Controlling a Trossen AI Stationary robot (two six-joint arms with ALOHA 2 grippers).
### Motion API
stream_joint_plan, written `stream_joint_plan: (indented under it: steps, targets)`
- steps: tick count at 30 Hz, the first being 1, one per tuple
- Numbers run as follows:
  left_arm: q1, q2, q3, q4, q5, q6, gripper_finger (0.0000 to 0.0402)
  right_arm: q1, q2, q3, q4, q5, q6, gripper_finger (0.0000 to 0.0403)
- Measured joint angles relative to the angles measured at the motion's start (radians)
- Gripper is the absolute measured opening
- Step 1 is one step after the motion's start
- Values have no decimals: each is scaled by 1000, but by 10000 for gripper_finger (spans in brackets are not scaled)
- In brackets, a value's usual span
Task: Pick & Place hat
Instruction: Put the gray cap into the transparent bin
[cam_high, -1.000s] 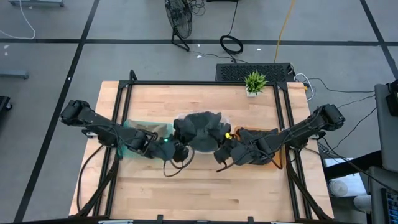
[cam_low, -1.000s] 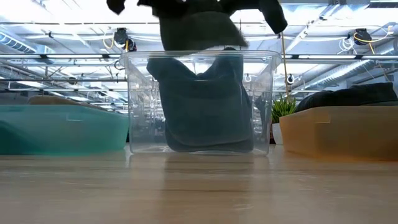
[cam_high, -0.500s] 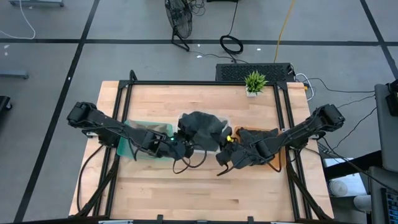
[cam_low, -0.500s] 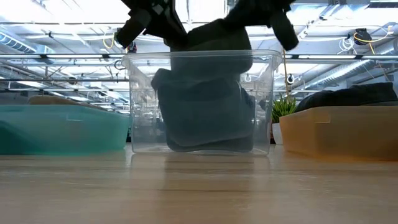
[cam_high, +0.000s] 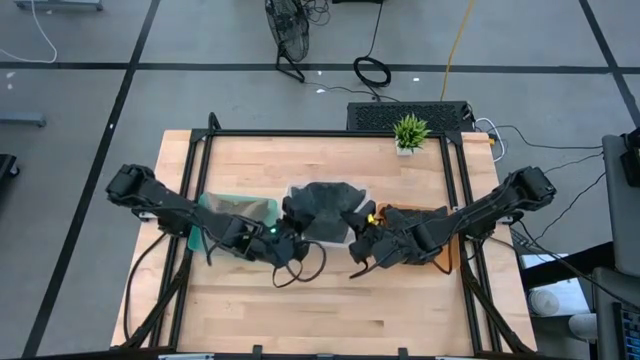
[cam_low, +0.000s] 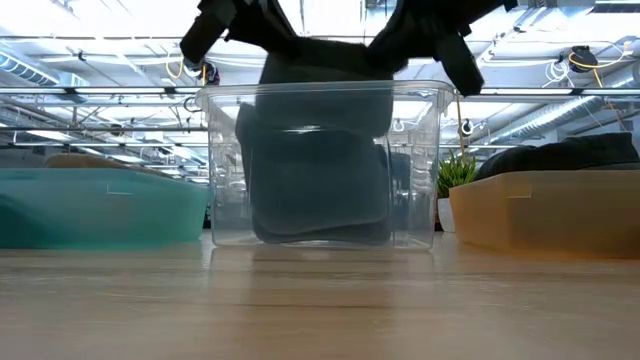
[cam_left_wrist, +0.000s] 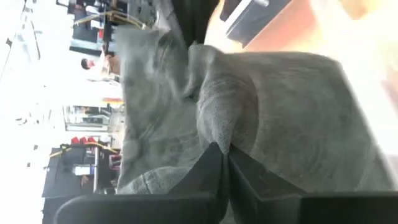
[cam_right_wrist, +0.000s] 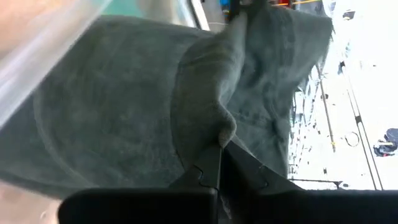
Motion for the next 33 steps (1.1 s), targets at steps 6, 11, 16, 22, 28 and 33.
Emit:
stream_joint_plan:
  steps: [6,11,16,22,28,33]
  targets:
    - [-50,-5,0,-25,7,-63,14,2,-14,0,12,-36,-2,1]
    - [-54,2,0,-97,30,-161,22,2,-13,0,-4,-109,46,2]
    - [-36,2,0,-128,68,-194,6,2,-13,0,-49,-127,89,1]
    - [-34,2,0,-125,170,-211,33,3,-13,0,-71,-153,150,7]
    - [-44,2,0,-126,197,-231,32,11,-13,0,-77,-230,155,15]
    - [-62,2,0,-127,198,-227,21,23,-15,0,-72,-240,201,27]
